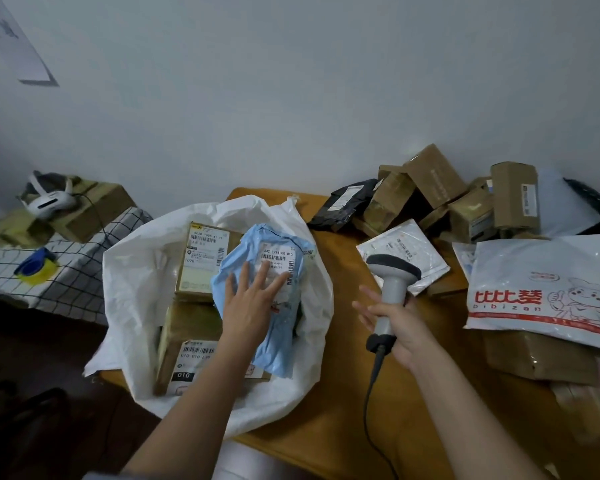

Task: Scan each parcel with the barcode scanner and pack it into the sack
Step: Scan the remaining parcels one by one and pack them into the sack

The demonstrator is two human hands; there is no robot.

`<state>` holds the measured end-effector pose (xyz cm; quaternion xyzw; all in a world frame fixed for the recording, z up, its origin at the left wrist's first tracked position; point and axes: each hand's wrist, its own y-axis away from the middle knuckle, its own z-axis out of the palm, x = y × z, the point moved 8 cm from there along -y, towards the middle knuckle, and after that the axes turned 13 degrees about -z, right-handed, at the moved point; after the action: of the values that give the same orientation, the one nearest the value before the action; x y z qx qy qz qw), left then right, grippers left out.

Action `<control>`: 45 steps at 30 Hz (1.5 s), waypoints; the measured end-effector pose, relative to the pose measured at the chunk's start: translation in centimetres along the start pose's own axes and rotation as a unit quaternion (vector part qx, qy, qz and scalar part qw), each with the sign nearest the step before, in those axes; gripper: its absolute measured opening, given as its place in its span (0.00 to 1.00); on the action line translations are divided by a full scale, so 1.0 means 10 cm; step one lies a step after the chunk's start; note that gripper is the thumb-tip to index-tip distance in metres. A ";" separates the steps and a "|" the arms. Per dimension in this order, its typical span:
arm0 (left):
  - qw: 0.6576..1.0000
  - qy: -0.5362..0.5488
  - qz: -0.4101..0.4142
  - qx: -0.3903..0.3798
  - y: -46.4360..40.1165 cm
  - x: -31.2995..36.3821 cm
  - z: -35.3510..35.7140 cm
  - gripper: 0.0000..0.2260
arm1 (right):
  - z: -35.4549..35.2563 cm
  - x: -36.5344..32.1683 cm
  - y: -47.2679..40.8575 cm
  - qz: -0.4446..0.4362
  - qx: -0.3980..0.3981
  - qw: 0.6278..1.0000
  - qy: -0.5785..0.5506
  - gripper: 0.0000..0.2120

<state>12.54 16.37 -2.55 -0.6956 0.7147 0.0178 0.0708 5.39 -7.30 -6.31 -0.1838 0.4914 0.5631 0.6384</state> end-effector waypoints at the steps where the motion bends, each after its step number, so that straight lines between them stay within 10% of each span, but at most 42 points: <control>1: 1.000 -0.004 0.007 -0.003 0.00 -0.03 0.01 0.31 | 0.00 0.11 -0.04 0.019 0.011 1.000 -0.013 0.27; 19: 0.999 0.016 0.013 -0.048 -0.21 -0.21 0.24 0.37 | 0.31 1.38 -0.31 0.220 0.076 0.971 -0.055 0.09; 37: 0.996 0.017 -0.036 -0.078 -0.61 -0.30 0.20 0.30 | 0.71 -0.36 -0.30 -0.135 -0.058 0.982 0.116 0.19; 45: 0.988 0.049 0.009 -0.146 -0.70 -0.23 0.25 0.28 | 1.14 -0.34 -0.31 -0.154 -0.075 0.967 0.189 0.12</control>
<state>19.78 18.78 -4.23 -0.6923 0.7131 0.0882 -0.0665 13.36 -1.09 0.68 -0.4073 0.5252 0.4481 0.5978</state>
